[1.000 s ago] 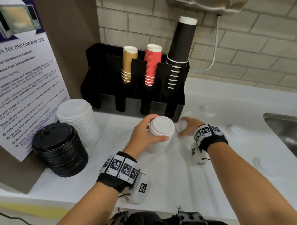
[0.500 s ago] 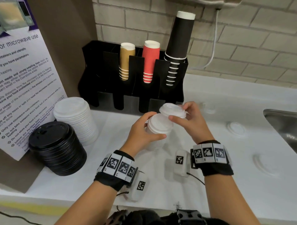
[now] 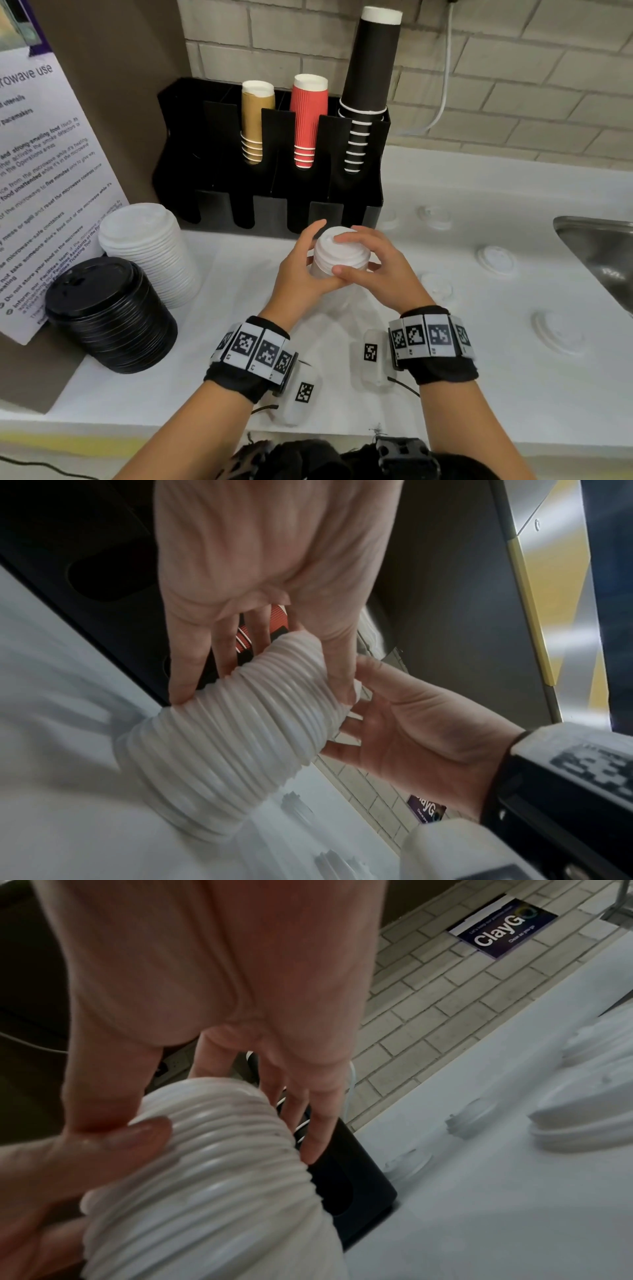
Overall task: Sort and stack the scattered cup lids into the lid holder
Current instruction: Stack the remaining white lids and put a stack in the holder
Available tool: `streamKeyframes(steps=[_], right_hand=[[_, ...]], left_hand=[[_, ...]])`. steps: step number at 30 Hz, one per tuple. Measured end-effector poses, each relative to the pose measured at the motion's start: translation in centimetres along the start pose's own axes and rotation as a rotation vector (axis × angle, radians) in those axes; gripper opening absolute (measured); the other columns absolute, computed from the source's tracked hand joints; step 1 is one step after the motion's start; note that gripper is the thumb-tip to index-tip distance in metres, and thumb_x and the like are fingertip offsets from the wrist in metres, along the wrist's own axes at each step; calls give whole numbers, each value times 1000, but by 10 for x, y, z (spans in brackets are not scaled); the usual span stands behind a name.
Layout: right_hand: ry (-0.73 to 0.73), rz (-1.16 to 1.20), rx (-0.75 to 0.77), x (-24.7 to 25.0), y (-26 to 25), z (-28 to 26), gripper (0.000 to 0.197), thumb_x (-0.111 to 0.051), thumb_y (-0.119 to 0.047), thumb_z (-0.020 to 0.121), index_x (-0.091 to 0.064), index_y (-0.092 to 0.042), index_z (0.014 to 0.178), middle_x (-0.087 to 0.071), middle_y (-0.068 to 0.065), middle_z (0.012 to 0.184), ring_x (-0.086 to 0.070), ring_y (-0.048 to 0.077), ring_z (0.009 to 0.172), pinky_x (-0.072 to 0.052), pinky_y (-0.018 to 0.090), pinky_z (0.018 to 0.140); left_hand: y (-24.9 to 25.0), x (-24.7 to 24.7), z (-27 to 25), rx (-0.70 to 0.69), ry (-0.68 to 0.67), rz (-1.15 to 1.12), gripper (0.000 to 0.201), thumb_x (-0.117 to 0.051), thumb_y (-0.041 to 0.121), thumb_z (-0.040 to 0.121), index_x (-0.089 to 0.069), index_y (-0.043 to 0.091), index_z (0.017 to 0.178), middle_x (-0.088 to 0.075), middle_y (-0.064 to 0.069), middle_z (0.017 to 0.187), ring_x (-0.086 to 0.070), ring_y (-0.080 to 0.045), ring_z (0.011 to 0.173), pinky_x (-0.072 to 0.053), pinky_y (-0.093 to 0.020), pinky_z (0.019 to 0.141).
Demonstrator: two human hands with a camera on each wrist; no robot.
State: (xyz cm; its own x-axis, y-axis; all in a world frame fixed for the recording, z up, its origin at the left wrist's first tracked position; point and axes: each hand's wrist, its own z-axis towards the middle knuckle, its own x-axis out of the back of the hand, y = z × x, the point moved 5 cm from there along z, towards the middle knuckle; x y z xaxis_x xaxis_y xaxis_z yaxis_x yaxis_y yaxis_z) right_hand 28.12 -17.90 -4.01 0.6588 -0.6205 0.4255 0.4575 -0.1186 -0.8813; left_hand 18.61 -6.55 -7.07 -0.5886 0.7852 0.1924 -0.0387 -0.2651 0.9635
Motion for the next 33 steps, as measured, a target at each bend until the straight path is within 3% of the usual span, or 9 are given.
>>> streamKeyframes(steps=[4, 12, 15, 20, 25, 27, 29, 31, 33], right_hand=[[-10, 69, -17, 4, 4, -2, 38, -79, -17, 76, -61, -34, 105, -45, -8, 135, -41, 5, 128, -44, 24, 96], [-85, 57, -81, 8, 8, -6, 32, -72, -31, 83, -59, -39, 111, -36, -10, 149, -32, -2, 135, -34, 30, 107], [156, 30, -130, 55, 11, -10, 29, -70, -34, 84, -58, -42, 109, -47, -10, 137, -42, 6, 126, -38, 26, 98], [549, -223, -564, 167, 62, -38, 51, -66, -38, 85, -49, -25, 131, -41, 12, 142, -41, 28, 129, -37, 37, 104], [527, -455, -1108, 210, 100, -84, 72, -60, -49, 86, -34, -17, 145, -27, 24, 150, -20, 40, 140, -20, 49, 113], [453, -514, -1199, 212, 106, -96, 64, -59, -42, 89, -40, -11, 142, -29, 27, 149, -26, 46, 135, -29, 48, 111], [238, -600, -1140, 205, 110, -99, 47, -48, -17, 99, -38, 3, 141, -27, 35, 146, -39, 51, 110, -53, 27, 85], [179, -764, -1027, 205, 113, -100, 35, -38, 0, 101, -43, 10, 134, -37, 38, 137, -40, 44, 87, -53, 17, 58], [307, -878, -1064, 205, 111, -110, 25, -51, -8, 94, -61, -4, 116, -53, 27, 120, -47, 40, 102, -51, 34, 87]], left_hand=[[3, -4, 2, -72, -14, 23, 74, -85, 21, 73, -47, 29, 136, -53, 20, 125, -47, 17, 111, -39, -2, 86], [3, -5, 4, -90, -34, 35, 63, -81, 18, 77, -51, 31, 130, -52, 24, 125, -48, 11, 113, -41, -4, 85], [0, -5, 5, -53, -39, 48, 63, -82, 19, 76, -52, 31, 130, -51, 18, 129, -47, -4, 118, -41, -5, 85], [0, -7, 5, -30, -11, 11, 58, -80, 28, 77, -53, 33, 128, -48, 33, 122, -46, 16, 108, -41, 0, 80], [0, -8, 4, -26, 32, 17, 55, -79, 23, 79, -53, 33, 127, -48, 33, 119, -45, 20, 105, -41, -1, 79], [1, -9, 5, -20, 41, 24, 56, -79, 22, 79, -53, 32, 127, -49, 32, 119, -46, 16, 107, -41, -3, 79], [2, -10, 5, -10, 46, 12, 55, -79, 21, 79, -53, 33, 126, -51, 30, 117, -49, 10, 107, -42, -9, 80], [3, -11, 4, 0, 52, -3, 53, -79, 21, 80, -54, 34, 125, -52, 29, 117, -51, 5, 108, -44, -15, 84], [4, -11, 4, 10, 50, -7, 53, -79, 20, 80, -55, 33, 125, -52, 27, 118, -51, 0, 110, -46, -20, 87]])
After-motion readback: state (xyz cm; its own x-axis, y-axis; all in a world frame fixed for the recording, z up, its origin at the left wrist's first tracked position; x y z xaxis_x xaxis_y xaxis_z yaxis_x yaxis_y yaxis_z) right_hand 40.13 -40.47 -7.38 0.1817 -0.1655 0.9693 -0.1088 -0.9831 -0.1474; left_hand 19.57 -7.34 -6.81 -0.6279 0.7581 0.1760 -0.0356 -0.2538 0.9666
